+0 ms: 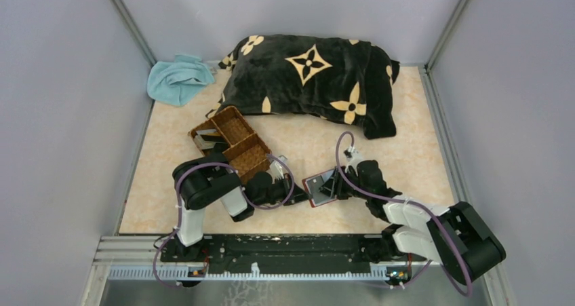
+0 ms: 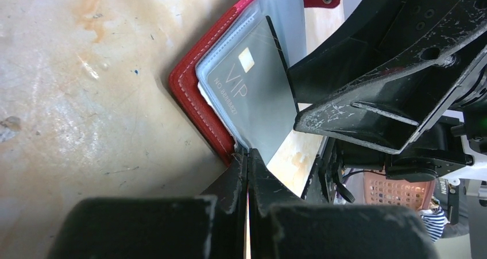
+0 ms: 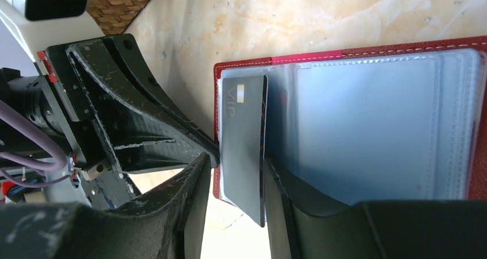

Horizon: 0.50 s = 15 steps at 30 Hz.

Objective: Take the credit cards out of the card holder

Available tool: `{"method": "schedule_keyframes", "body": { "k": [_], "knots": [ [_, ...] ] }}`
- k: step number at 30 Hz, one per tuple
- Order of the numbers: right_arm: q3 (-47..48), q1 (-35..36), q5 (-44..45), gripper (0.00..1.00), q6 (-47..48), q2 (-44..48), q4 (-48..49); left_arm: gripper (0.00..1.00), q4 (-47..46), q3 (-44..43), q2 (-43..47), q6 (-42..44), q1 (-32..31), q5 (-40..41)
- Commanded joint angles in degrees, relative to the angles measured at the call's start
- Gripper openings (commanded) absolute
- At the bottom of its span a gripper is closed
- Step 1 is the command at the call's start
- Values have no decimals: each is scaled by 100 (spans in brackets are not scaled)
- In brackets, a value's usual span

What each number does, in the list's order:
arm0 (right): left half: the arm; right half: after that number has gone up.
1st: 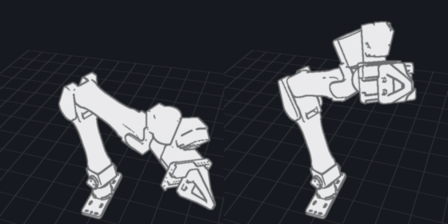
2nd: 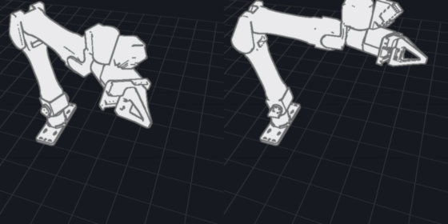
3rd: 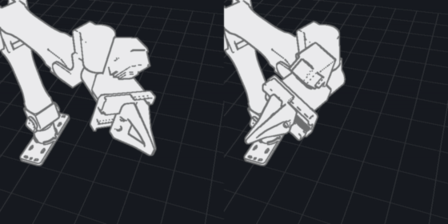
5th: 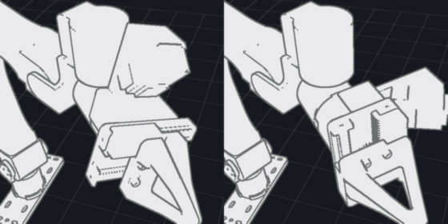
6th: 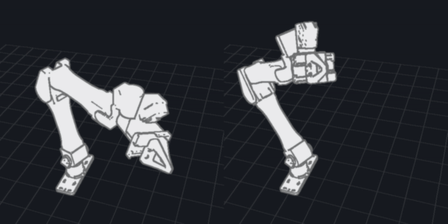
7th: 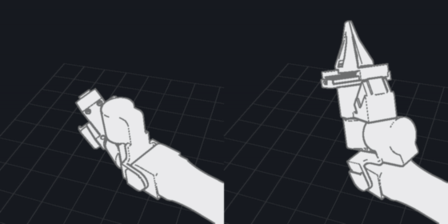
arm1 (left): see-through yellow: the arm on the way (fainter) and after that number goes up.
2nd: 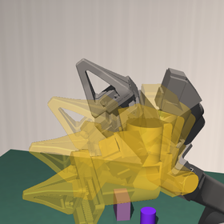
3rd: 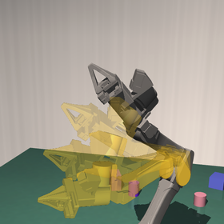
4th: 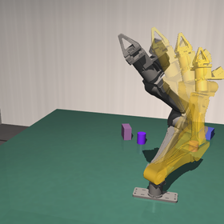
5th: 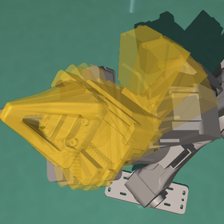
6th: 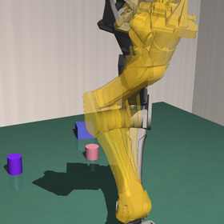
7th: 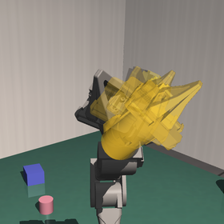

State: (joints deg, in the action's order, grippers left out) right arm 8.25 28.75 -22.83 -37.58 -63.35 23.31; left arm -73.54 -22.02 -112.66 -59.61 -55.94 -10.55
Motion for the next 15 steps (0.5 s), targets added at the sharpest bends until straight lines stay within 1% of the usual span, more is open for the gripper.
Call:
{"method": "schedule_keyframes", "body": {
  "k": [1, 8, 15],
  "knots": [
    [-25, 131, -441, 39, -82, -181, 647, 0, 2, 75, -241, 3, 18, -82],
    [-103, 245, -702, 39, -351, -673, 1416, 0, -72, 91, -275, -48, 30, -97],
    [-126, 282, -808, 39, -364, -853, 1560, 0, -245, 331, -195, -78, 200, -73]
  ]
}}
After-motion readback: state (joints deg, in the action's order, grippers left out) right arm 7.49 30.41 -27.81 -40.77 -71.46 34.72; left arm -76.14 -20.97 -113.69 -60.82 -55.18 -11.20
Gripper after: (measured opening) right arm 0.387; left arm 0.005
